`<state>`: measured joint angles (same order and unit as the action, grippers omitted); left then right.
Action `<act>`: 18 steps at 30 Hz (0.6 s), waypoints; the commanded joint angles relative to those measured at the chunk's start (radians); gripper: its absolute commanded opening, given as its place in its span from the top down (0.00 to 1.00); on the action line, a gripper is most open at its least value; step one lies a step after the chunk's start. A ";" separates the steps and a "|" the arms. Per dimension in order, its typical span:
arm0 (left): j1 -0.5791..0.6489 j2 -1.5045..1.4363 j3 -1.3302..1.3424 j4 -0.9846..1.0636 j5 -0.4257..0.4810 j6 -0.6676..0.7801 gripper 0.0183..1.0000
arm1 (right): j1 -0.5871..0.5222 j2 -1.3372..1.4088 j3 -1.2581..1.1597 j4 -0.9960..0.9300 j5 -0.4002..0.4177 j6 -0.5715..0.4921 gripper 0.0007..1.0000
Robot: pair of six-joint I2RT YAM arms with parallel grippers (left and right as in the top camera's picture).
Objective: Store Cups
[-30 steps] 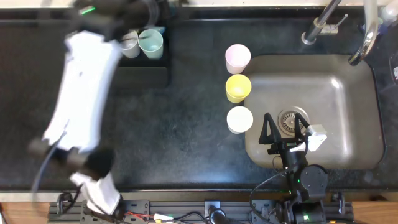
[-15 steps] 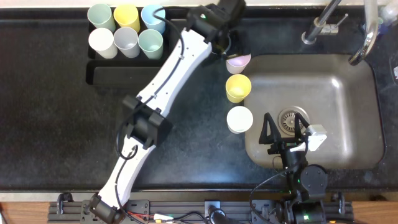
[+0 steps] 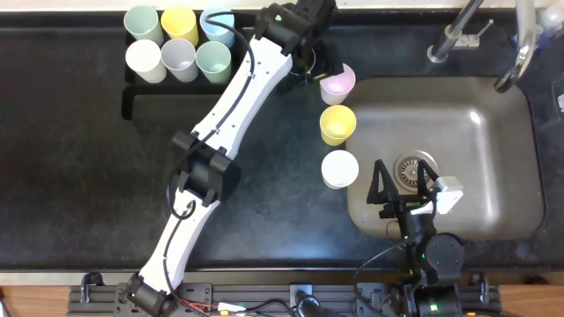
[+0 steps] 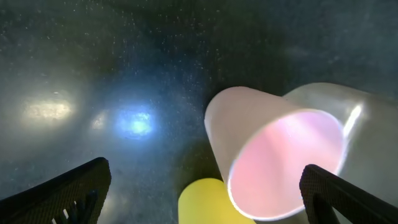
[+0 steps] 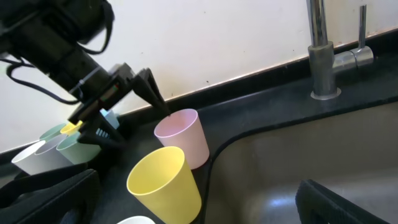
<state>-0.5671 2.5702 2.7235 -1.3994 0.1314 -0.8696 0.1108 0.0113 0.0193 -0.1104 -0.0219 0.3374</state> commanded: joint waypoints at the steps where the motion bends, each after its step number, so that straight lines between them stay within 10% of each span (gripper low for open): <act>1: -0.005 0.033 0.022 -0.027 0.013 -0.022 0.00 | -0.006 -0.008 0.000 0.006 -0.003 -0.001 0.00; 18: -0.003 0.047 -0.004 -0.029 -0.002 -0.023 0.00 | -0.006 -0.008 0.000 0.006 -0.003 0.000 0.00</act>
<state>-0.5678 2.5954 2.7235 -1.4250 0.1375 -0.8738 0.1108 0.0113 0.0193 -0.1101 -0.0219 0.3370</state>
